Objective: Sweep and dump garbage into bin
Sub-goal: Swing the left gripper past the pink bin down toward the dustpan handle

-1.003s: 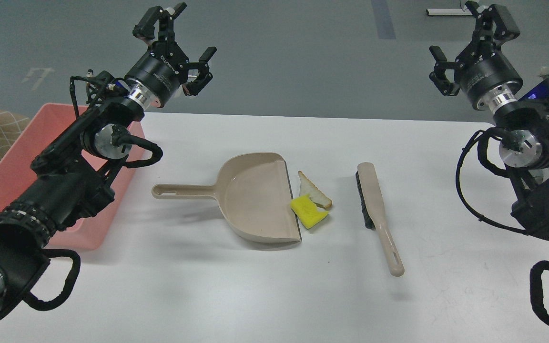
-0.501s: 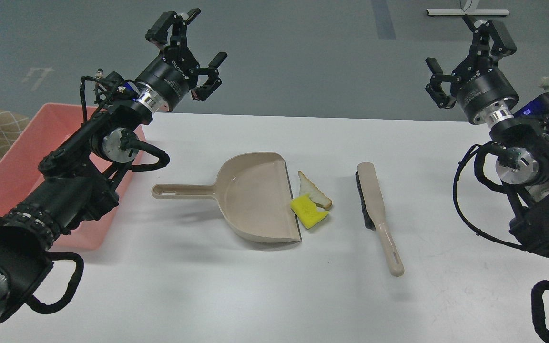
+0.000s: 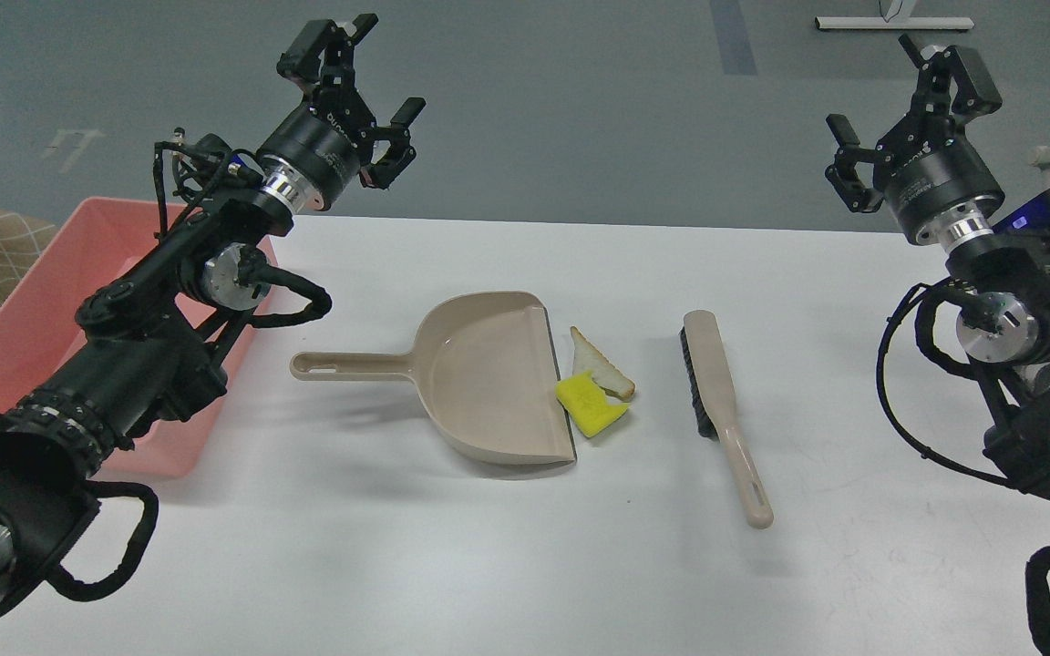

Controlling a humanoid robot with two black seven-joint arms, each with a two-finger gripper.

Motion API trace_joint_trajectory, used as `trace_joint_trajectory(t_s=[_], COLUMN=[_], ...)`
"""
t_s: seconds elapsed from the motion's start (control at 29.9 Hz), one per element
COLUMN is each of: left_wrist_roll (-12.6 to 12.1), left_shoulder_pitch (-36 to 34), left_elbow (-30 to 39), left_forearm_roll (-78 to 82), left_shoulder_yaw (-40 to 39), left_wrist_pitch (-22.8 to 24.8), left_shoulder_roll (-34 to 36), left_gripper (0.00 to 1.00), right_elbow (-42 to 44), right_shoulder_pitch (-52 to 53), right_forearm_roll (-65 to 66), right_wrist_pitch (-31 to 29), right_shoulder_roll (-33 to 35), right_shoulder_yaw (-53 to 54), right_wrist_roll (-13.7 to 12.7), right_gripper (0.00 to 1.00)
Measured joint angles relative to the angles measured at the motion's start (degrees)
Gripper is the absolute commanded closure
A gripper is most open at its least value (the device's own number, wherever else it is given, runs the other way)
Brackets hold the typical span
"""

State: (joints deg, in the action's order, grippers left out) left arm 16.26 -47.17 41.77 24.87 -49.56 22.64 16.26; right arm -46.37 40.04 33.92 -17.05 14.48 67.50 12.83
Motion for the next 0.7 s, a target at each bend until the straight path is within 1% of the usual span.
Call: trace_joint_trajectory(t_s=[0.1,0.23,0.4,0.57,0.7], left_wrist_roll=[-0.2,-0.1,0.0,0.2,0.4], left_shoulder_pitch=[1.2,3.0,5.3,7.9,12.0], left_elbow=[4.2,10.7,18.6,28.8,37.8], left_forearm_roll=[0.0,0.1,0.6,2.4,8.5], left_shoulder_yaw=[1.5,2.7,3.8,7.3,7.4], left_wrist_pitch=[-0.8,-3.4,-4.7,-6.0,-6.7], left_shoulder_roll=[3.2,8.0,15.2,26.2,35.6], left_gripper=[0.01,0.01,0.01,0.01,0.01], right_elbow=[-0.2,-0.5,-0.6,-1.4,-1.5], right_shoulder_pitch=[-0.3,-0.6,-0.8,-1.0,-1.1], right_forearm_roll=[0.0,0.0,0.0,0.0,0.0], right_wrist_pitch=[0.0,0.1,0.8,2.5,2.8], right_shoulder_roll=[0.1,0.1,0.1,0.2,0.2], right_shoulder_yaw=[-0.1,-0.1,-0.1,-0.2,-0.3], right_wrist_roll=[0.0,0.0,0.0,-0.3,-0.5], right_gripper=[0.0,0.0,0.0,0.0,0.0])
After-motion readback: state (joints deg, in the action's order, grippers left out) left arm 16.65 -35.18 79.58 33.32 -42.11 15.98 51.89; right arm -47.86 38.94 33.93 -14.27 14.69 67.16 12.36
